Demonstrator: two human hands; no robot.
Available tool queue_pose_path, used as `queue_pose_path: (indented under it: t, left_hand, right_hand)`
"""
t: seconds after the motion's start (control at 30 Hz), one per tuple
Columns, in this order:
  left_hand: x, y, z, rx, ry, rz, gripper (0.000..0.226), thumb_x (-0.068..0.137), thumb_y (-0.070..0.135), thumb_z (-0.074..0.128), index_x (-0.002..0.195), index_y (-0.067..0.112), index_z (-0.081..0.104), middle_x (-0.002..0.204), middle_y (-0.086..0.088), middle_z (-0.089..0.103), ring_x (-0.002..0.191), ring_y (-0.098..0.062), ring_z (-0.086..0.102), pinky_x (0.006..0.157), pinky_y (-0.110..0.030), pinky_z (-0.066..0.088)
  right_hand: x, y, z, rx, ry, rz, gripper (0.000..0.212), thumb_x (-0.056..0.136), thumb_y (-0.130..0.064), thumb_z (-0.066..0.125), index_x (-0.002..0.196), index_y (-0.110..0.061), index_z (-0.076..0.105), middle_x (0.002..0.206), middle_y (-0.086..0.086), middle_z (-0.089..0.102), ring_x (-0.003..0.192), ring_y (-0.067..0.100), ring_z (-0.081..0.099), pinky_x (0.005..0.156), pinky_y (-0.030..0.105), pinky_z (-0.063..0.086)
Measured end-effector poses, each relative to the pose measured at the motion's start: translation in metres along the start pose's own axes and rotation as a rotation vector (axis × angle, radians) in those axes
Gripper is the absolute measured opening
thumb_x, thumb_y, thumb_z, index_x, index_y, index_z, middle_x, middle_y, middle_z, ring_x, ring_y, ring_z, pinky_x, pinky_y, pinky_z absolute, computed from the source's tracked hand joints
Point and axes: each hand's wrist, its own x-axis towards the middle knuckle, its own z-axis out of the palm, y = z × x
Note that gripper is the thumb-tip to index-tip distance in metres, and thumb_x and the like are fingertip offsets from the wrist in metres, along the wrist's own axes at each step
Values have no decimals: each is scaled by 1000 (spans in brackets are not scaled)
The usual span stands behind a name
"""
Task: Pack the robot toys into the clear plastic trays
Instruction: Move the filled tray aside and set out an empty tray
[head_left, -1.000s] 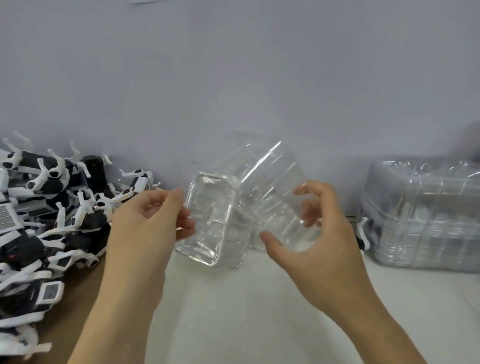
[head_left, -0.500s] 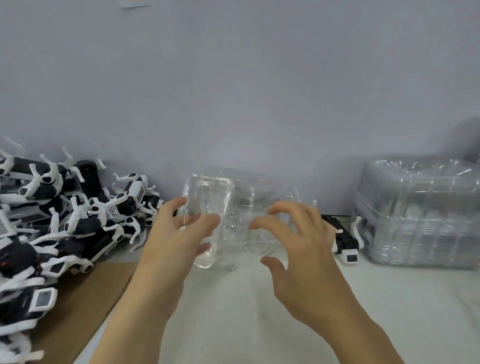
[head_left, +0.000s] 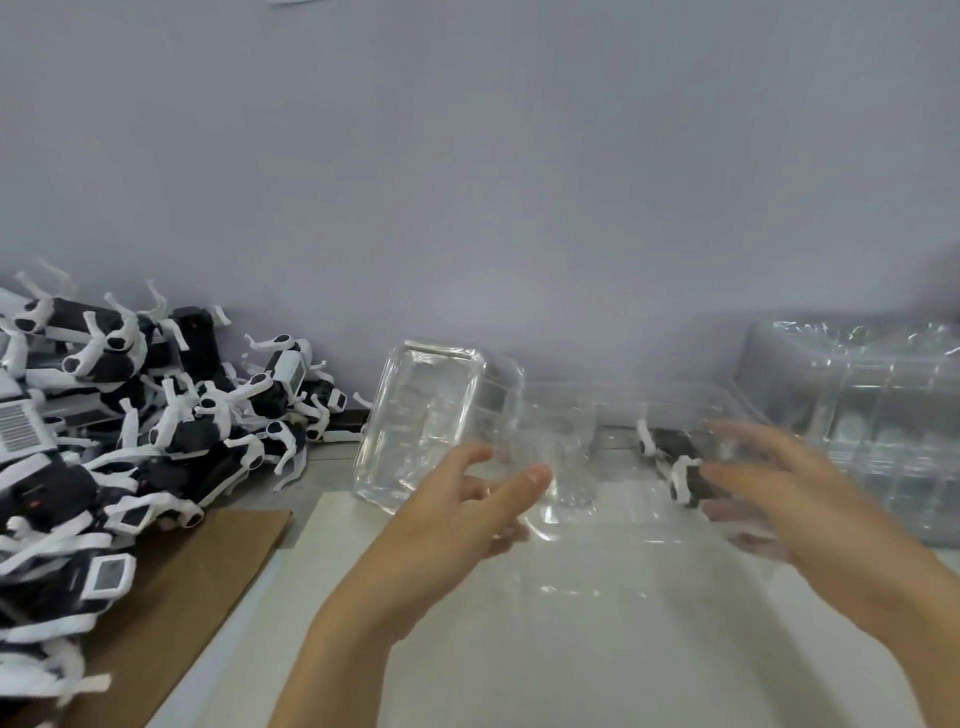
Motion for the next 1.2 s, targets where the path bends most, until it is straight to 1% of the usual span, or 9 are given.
queue_pose_path:
  t: [0.1, 0.23, 0.33, 0.47, 0.6, 0.7, 0.83, 1.0, 1.2]
  left_hand:
    - [1, 1, -4, 150, 111, 18, 46, 71, 80, 60, 99, 44, 67, 91, 15, 72, 81, -9, 73, 91, -38, 55]
    - [9, -5, -21, 217, 551, 134, 13, 93, 39, 60, 86, 31, 67, 84, 6, 72, 75, -8, 68, 74, -27, 55]
    - [12, -10, -32, 262, 760, 151, 11, 92, 24, 59, 86, 30, 66, 83, 11, 68, 76, 8, 59, 57, -6, 40]
    - [26, -12, -48, 161, 893, 117, 9, 90, 17, 59, 92, 23, 65, 88, 11, 64, 82, -1, 59, 62, -17, 39]
    - [58, -19, -76, 410, 895, 92, 18, 89, 18, 59, 106, 17, 54, 111, -4, 55, 103, -25, 53, 85, -38, 44]
    - [84, -28, -99, 808, 848, 45, 36, 87, 21, 60, 119, 8, 48, 124, -17, 43, 114, -35, 41, 95, -43, 38]
    - [111, -30, -137, 1264, 822, 3, 48, 87, 23, 59, 125, -1, 42, 127, -26, 44, 118, -41, 38, 101, -47, 36]
    - [139, -12, -181, 1416, 719, -306, 77, 92, 46, 57, 144, -3, 29, 141, -20, 47, 131, -38, 43, 110, -52, 30]
    - [145, -23, -197, 1389, 711, -308, 51, 95, 36, 55, 128, -1, 46, 86, -5, 62, 97, -29, 61, 110, -48, 27]
  right_hand:
    - [-2, 8, -20, -63, 4, 179, 42, 83, -20, 74, 96, -59, 66, 89, -13, 75, 89, 22, 71, 54, 29, 55]
    - [0, 19, -22, -178, 3, 252, 48, 83, -21, 73, 81, -68, 61, 107, -10, 65, 90, 23, 69, 52, 30, 56]
    - [0, 14, -9, -216, -115, 253, 50, 82, -22, 70, 77, -71, 60, 109, -12, 62, 91, 23, 68, 54, 33, 58]
    - [-6, -1, -1, -249, -246, 215, 51, 78, -25, 70, 83, -75, 58, 111, -18, 56, 93, 26, 66, 56, 34, 58]
    - [-14, -10, 14, -379, -442, 205, 59, 85, -32, 65, 112, -79, 42, 102, -8, 65, 84, 20, 67, 58, 31, 58]
    - [-12, -1, 30, -592, -462, 225, 61, 93, -42, 51, 144, -54, 20, 119, -3, 59, 91, 12, 64, 78, 29, 56]
    - [-7, 12, 40, -708, -354, 169, 68, 93, -67, 37, 151, -41, 14, 138, 0, 42, 114, 15, 52, 89, 26, 46]
    - [-1, 17, 39, -662, -320, 84, 77, 91, -71, 37, 155, -39, 10, 163, -1, 16, 146, 13, 29, 116, 33, 28]
    - [3, 20, 44, -699, -355, 82, 71, 92, -71, 33, 153, -44, 10, 155, -2, 31, 139, 13, 37, 110, 29, 32]
